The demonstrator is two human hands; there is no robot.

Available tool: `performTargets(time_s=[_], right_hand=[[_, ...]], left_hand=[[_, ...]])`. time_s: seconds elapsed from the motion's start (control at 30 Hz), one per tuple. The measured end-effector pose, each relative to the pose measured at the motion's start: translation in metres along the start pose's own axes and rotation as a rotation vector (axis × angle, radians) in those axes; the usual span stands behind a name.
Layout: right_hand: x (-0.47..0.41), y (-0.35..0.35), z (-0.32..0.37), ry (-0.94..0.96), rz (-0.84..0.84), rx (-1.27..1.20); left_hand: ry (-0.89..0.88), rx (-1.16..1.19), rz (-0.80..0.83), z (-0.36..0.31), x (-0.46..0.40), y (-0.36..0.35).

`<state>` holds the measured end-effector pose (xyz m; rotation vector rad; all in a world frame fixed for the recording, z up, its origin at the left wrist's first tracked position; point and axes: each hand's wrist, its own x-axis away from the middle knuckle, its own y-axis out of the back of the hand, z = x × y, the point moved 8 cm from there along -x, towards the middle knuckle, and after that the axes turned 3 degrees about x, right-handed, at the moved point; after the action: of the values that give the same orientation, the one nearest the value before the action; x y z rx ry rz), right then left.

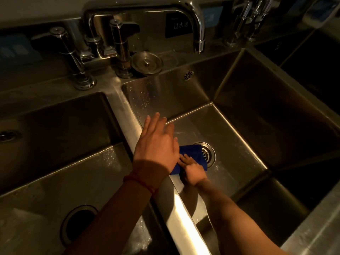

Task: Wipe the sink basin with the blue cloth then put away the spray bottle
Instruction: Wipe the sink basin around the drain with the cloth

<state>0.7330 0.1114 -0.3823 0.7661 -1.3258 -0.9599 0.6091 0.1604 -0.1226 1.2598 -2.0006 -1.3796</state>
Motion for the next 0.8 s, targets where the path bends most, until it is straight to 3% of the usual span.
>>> performTargets(time_s=[0.8], right_hand=[[0.044, -0.023, -0.007, -0.036, 0.241, 0.000]], left_hand=[[-0.036, -0.006, -0.035, -0.005, 0.004, 0.006]])
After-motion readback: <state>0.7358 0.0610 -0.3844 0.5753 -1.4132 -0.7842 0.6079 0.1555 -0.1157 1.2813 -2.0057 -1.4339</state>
